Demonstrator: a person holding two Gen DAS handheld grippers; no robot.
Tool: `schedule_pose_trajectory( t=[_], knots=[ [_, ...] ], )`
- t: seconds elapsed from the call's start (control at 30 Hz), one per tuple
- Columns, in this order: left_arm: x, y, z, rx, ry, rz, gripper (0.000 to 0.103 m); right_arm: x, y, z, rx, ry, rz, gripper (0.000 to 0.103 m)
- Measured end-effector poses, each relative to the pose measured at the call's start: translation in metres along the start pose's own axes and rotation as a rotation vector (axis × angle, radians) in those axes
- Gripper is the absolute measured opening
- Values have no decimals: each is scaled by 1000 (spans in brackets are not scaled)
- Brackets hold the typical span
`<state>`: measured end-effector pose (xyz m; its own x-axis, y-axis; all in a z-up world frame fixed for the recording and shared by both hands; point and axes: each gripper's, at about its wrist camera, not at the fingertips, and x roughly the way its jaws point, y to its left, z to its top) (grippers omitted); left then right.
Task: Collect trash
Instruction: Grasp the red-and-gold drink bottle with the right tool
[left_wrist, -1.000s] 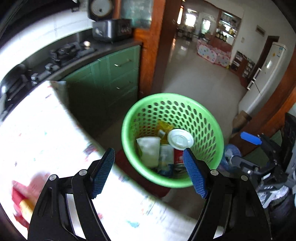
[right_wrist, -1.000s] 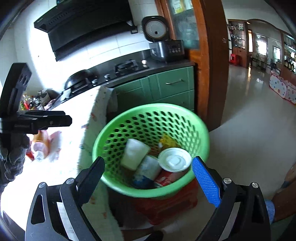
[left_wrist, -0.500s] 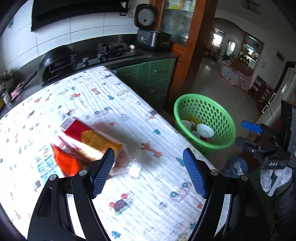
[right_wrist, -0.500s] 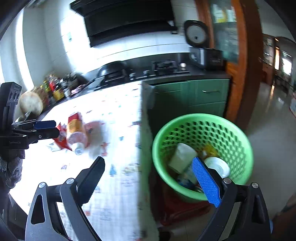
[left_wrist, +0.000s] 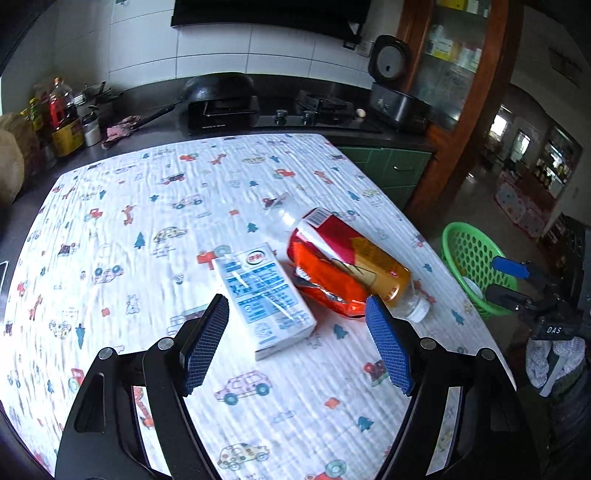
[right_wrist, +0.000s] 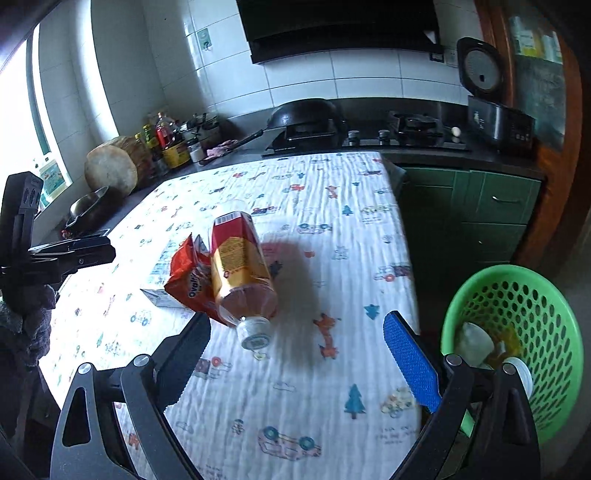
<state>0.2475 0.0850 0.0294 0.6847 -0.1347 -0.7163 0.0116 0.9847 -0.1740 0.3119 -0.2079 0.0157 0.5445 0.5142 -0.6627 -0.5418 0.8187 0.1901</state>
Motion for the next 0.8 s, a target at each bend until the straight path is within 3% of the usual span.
schedule_pose_trajectory(
  t=[0.4,0.8],
  knots=[
    [-2,38,-8,-70,-1,6,75,90,43,35,-98,106,84,88],
    [10,58,-13,-112,23,-11,74,156,44,54,-132,208,132,85]
  ],
)
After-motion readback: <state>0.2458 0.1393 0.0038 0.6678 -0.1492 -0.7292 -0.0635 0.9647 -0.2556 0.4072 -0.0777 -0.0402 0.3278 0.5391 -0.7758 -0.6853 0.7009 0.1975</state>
